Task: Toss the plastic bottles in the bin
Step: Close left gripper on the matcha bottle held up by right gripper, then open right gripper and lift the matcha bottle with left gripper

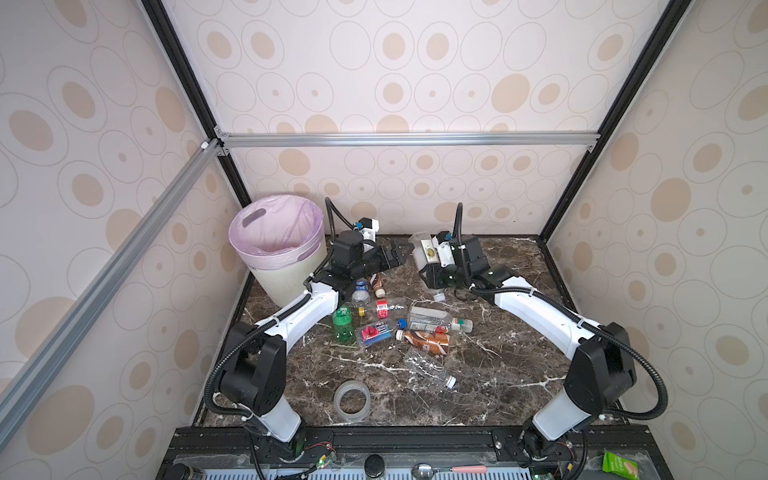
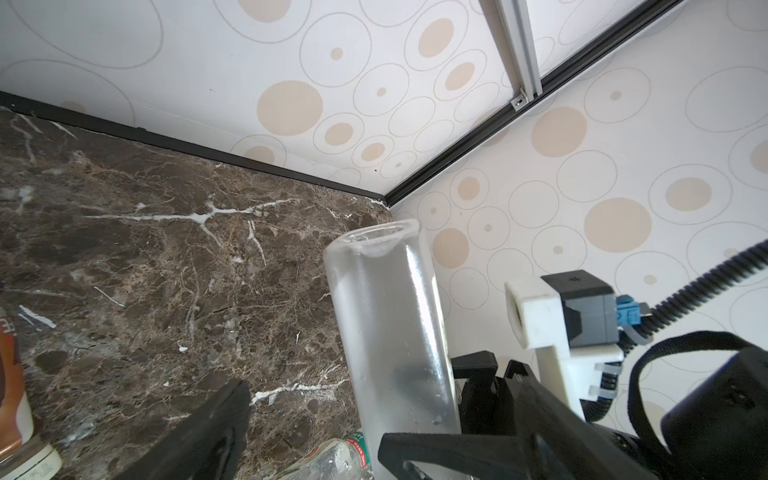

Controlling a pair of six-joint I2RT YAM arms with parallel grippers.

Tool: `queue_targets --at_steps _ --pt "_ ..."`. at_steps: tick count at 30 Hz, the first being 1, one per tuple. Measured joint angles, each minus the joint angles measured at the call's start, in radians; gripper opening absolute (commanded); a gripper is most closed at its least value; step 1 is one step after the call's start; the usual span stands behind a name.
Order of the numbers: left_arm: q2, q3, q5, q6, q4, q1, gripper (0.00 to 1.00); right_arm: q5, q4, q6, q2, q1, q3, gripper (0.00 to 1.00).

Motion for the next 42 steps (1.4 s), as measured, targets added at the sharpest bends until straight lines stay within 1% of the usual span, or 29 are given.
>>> queue_targets --at_steps 5,14,18,24,26,30,35,42 --pt "0.009 0.0 0.011 -0.021 0.026 0.004 0.98 -0.013 0.021 0.019 0.0 0.026 0.0 0.54" --pt "0.023 0.0 0.011 -0.05 0.066 0.006 0.88 -0.028 0.034 0.038 0.0 0.084 0.007 0.54" --pt "0.035 0.0 0.01 -0.062 0.086 0.008 0.81 -0.033 0.047 0.044 0.0 0.097 0.008 0.54" --pt "0.046 0.0 0.007 -0.077 0.101 0.008 0.65 -0.041 0.057 0.047 0.0 0.107 0.009 0.55" --pt "0.047 0.0 0.01 -0.081 0.105 0.008 0.58 -0.042 0.06 0.047 0.0 0.107 0.011 0.57" --pt "0.047 0.0 0.007 -0.093 0.109 0.008 0.52 -0.038 0.063 0.046 0.0 0.109 0.011 0.61" --pt "0.047 0.001 0.005 -0.084 0.108 0.006 0.48 -0.037 0.06 0.042 0.0 0.11 0.011 0.73" --pt "0.047 -0.003 -0.01 -0.072 0.1 0.007 0.47 -0.033 0.063 0.041 -0.003 0.111 0.008 0.79"
